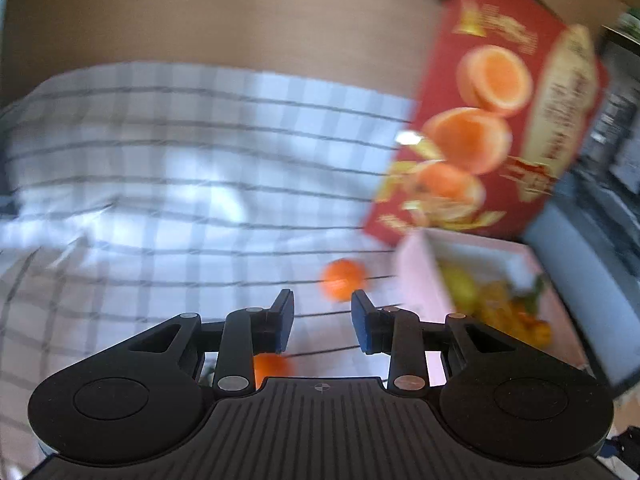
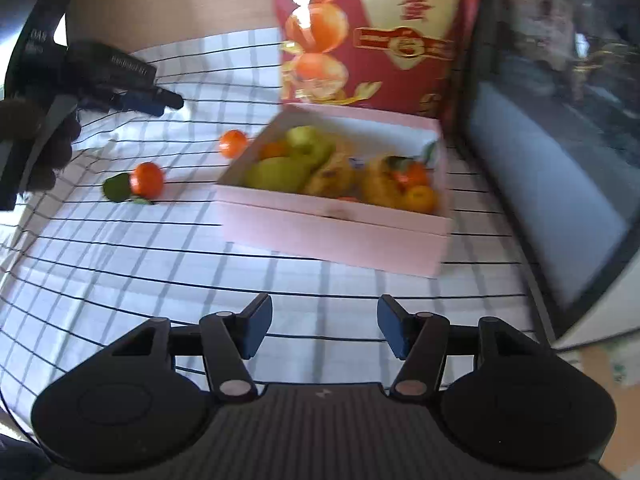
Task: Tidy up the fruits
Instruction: 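Grasp the leafy mandarin on the cloth with the left tool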
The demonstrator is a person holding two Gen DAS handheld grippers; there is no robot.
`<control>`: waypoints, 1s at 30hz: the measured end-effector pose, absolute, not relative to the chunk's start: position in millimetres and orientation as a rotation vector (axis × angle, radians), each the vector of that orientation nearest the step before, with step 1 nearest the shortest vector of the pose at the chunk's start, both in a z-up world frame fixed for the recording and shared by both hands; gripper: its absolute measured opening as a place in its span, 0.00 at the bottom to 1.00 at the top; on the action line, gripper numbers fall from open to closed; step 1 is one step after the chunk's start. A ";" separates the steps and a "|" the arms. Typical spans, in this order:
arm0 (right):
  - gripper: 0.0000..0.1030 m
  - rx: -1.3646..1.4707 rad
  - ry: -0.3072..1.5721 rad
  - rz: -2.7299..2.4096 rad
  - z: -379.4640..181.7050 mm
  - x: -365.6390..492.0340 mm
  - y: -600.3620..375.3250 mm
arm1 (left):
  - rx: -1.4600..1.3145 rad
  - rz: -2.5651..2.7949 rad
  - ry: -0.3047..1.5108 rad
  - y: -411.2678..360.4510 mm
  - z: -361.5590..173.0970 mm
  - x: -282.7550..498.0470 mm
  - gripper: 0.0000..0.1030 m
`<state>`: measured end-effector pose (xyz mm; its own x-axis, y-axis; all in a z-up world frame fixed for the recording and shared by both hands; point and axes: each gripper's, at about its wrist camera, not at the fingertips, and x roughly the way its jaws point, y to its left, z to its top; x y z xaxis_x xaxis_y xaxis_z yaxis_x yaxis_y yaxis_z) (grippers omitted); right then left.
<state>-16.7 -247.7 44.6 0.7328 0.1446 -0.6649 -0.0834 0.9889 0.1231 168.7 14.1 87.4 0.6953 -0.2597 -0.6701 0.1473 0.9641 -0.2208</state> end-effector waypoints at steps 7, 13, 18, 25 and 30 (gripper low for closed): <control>0.57 0.034 0.741 0.257 44.9 -0.9 -198.5 | -0.125 -0.182 0.787 38.5 77.9 159.7 0.34; 0.57 -0.018 0.744 0.323 40.2 -3.8 -168.2 | -0.030 -0.280 0.789 12.9 72.5 155.5 0.34; 0.57 -0.040 0.750 0.327 36.9 -14.3 -158.8 | 0.189 -0.222 0.794 -12.5 55.2 154.2 0.36; 0.58 -0.015 0.788 0.300 29.9 -18.6 -161.5 | 0.206 -0.215 0.825 -8.8 41.4 153.7 0.44; 0.58 -0.004 0.813 0.315 24.3 -20.9 -154.1 | 0.201 -0.209 0.831 -7.9 41.0 158.2 0.45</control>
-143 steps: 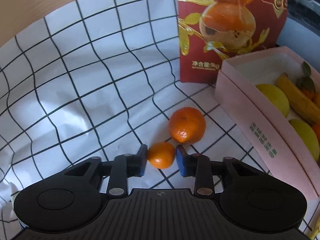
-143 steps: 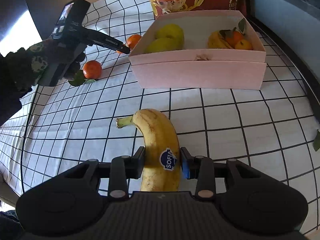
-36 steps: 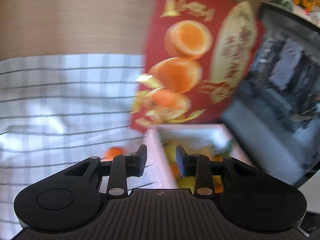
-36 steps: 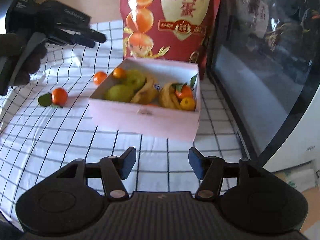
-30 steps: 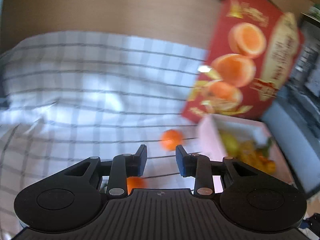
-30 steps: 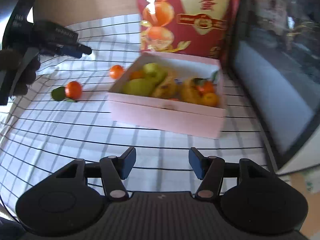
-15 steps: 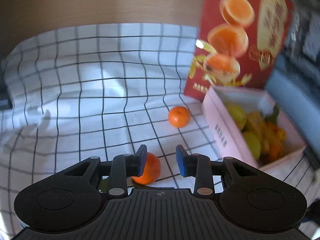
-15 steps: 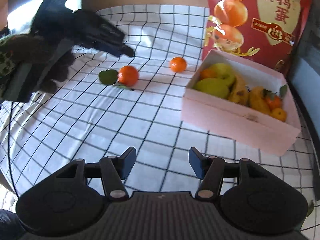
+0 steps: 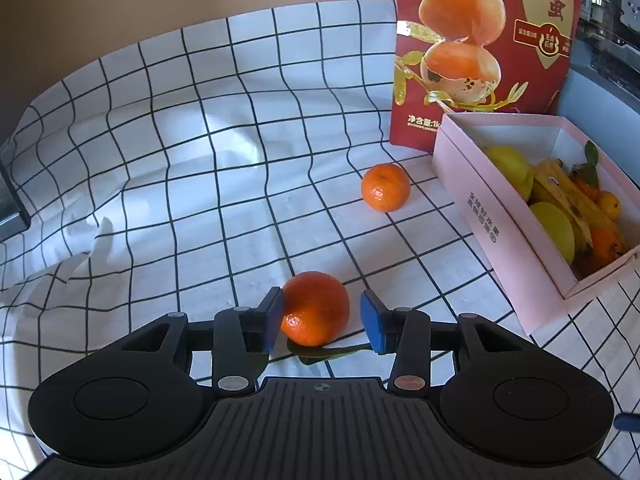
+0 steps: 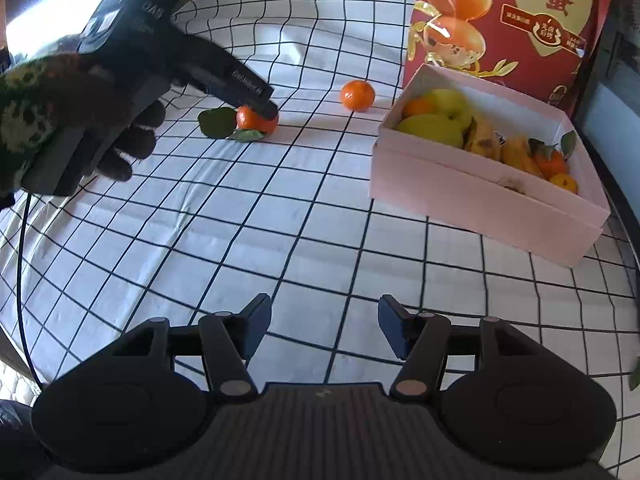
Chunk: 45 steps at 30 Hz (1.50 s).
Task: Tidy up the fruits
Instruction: 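Grasp the leafy mandarin on the cloth with the left tool, then grasp the small mandarin on the cloth with the right tool while the left tool holds the leafy mandarin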
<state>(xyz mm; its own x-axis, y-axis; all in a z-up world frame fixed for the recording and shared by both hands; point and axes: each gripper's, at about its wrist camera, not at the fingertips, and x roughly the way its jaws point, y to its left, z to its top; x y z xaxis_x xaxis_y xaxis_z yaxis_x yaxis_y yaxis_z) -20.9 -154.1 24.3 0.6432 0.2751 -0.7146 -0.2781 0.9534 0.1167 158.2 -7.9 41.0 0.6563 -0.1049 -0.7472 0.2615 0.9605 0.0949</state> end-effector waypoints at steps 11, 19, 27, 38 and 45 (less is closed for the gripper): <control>0.59 -0.033 0.819 0.304 23.4 -34.0 -145.7 | 0.165 -0.161 0.871 -5.9 31.5 177.2 0.50; 0.59 -0.003 0.837 0.263 19.1 -36.4 -157.5 | 0.033 -0.169 0.914 6.8 19.4 174.9 0.49; 0.59 -0.010 0.848 0.298 14.9 -32.5 -153.8 | -0.099 -0.206 0.916 28.1 25.9 129.6 0.48; 0.59 -0.057 0.742 0.407 49.6 12.7 -142.3 | -0.178 -0.103 0.982 50.3 25.3 46.1 0.49; 0.59 -0.124 0.698 0.426 99.0 112.4 -124.9 | -0.238 -0.110 0.983 63.5 23.2 36.1 0.48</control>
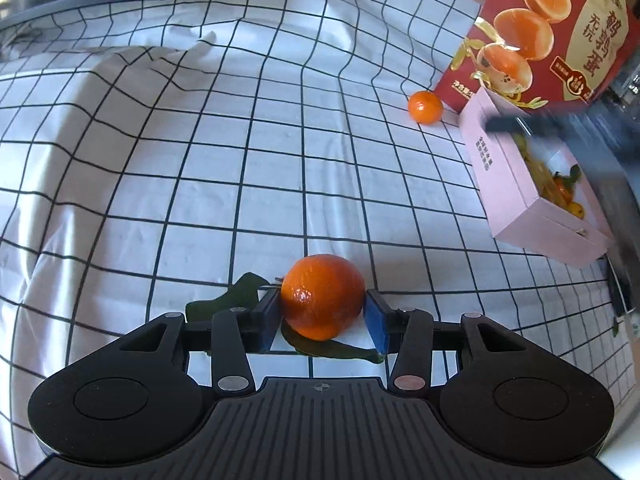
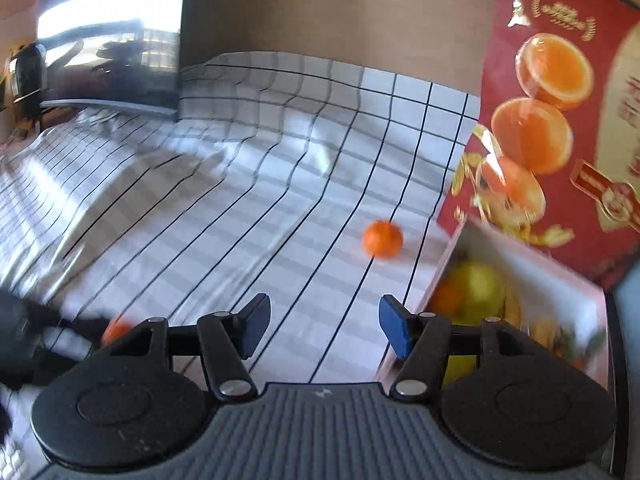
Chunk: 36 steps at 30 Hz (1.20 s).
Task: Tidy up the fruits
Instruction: 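Grasp the small mandarin on the cloth with the right tool while the left tool holds the leafy mandarin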
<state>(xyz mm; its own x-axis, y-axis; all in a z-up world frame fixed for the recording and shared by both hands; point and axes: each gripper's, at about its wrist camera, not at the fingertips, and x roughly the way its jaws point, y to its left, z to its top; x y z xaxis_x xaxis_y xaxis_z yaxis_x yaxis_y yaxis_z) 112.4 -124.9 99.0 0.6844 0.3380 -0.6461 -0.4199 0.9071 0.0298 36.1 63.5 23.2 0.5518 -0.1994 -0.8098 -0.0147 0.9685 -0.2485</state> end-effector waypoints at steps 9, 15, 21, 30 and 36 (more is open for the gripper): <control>0.59 0.076 0.956 0.336 95.1 274.8 -138.4 | -0.329 -0.152 0.968 75.1 16.8 34.6 0.47; 0.59 -0.042 1.004 0.248 72.1 313.7 -114.9 | -0.350 -0.163 0.959 77.8 16.2 34.3 0.47; 0.54 -0.056 1.071 0.281 50.6 313.8 -97.4 | -0.347 -0.164 0.958 77.1 16.6 33.1 0.47; 0.41 -0.169 0.953 0.349 62.8 244.0 -87.5 | -0.326 -0.146 0.961 74.3 17.0 33.0 0.47; 0.41 -0.183 0.815 0.523 88.9 126.3 -96.5 | -0.298 -0.136 0.970 65.6 18.1 35.4 0.47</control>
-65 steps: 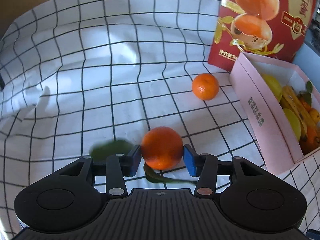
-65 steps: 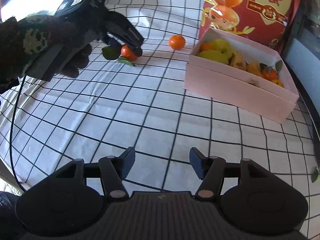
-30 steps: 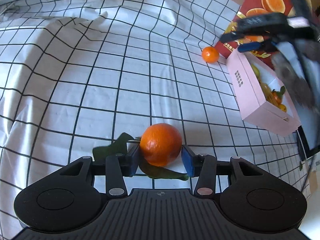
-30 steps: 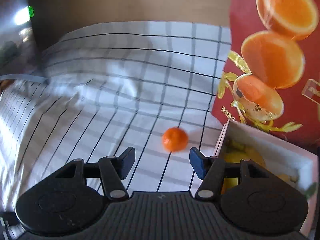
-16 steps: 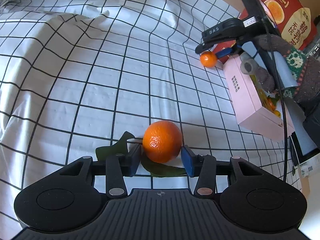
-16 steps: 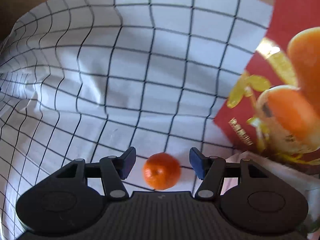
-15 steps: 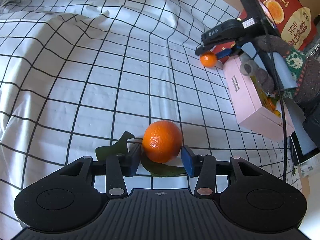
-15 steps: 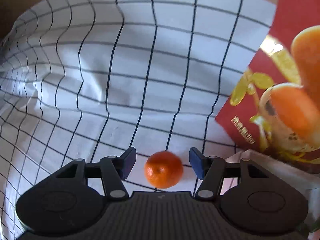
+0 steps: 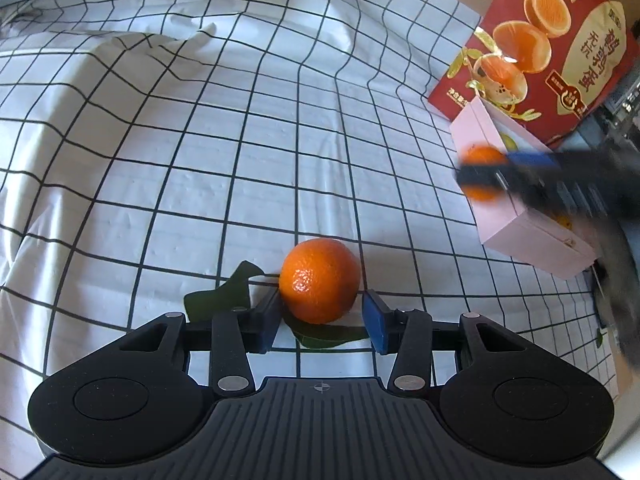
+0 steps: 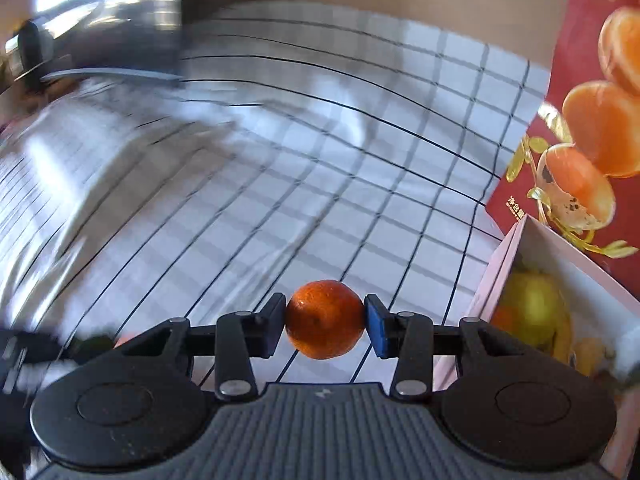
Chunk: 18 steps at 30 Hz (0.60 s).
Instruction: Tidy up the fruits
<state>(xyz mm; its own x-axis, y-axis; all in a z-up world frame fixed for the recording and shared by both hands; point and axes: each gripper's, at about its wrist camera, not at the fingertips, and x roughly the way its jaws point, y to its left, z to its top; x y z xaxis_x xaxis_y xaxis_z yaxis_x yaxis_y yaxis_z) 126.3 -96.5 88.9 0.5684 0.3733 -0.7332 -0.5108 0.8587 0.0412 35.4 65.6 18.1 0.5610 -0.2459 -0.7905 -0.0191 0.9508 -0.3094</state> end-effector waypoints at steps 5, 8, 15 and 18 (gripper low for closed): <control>0.41 -0.152 0.821 0.520 79.1 72.4 -116.6 | -0.270 -0.171 0.981 51.7 23.1 32.7 0.47; 0.41 -0.130 0.856 0.489 61.8 51.9 -127.3 | -0.256 -0.196 0.975 48.0 28.7 24.9 0.47; 0.41 -0.078 0.851 0.431 29.6 24.2 -146.5 | -0.043 -0.227 0.824 38.7 60.1 3.9 0.47; 0.46 -0.065 0.827 0.414 25.9 14.9 -152.4 | 0.066 -0.239 0.801 33.0 69.7 9.0 0.47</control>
